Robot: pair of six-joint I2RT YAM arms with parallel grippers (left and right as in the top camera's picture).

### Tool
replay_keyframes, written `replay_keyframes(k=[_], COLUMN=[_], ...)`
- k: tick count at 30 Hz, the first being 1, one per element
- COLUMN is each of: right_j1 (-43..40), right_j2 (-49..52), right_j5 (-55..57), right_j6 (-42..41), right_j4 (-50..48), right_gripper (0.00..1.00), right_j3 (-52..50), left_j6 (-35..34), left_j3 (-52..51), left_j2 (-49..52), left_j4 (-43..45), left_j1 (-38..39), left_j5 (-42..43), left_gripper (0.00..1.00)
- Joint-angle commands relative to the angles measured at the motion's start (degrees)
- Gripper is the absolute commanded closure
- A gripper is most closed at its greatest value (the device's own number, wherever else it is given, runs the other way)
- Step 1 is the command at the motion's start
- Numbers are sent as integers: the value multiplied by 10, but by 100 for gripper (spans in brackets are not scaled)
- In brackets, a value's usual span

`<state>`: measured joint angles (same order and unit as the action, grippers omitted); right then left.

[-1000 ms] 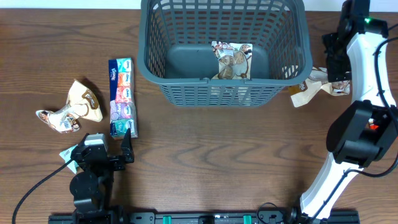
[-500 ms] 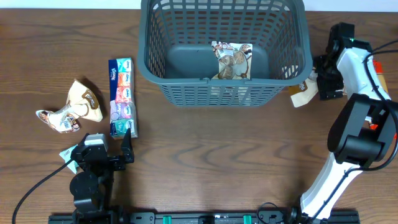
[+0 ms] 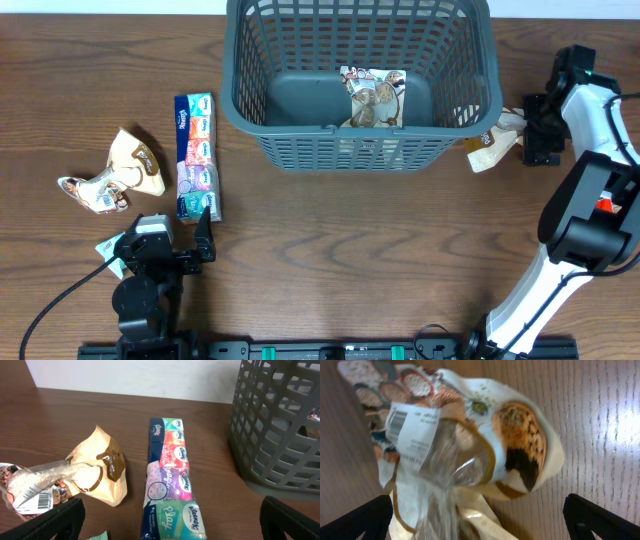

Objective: Pack container
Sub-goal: 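Move the right gripper to the second mushroom bag and grasp it, then lift the second mushroom bag and carry it over the basket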

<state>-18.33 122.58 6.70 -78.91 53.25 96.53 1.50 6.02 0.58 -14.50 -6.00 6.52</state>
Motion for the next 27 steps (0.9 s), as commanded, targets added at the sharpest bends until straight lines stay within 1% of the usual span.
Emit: replay_keyframes(k=[1,6,14,15,17,18,19,25,27], right_j1=[-5,-4,-3,-3,-3,-3,-3,-3,-3], right_j2=[21,46,83,83,83,83,83,83,82], right_j5=[-12,-22,-33,-33,-33,-33,-33,-44,-57], right_j6=[-18,-17,6,9,14,14,14,15,29], right_j4=[1,3,0,0,-3,-3,-3,-3,-3], right_gripper=[1,1,1,10,68,91,99,98,98], right_j3=[-4,-4,-4,-4,-4,-4,-4,-2,6], left_j6=[-1,-1,-1,-1,-1,-1,-1,-1,-1], left_j3=[-14,-14,-14,-14,-14,-14,-14,-14,-14], left_j2=[-3,-3,-4,-3,-4,-4,-4,-4,-4], left_j4=[-2,-2,-2,-2,-2,-2,-2,-2,-2], left_j1=[-3,-3,-3,-3,-3,-3,-3,-3,-3], left_j5=[5,5,6,5,5,5,6,6,5], left_gripper=[1,1,1,1,1,1,1,1,1])
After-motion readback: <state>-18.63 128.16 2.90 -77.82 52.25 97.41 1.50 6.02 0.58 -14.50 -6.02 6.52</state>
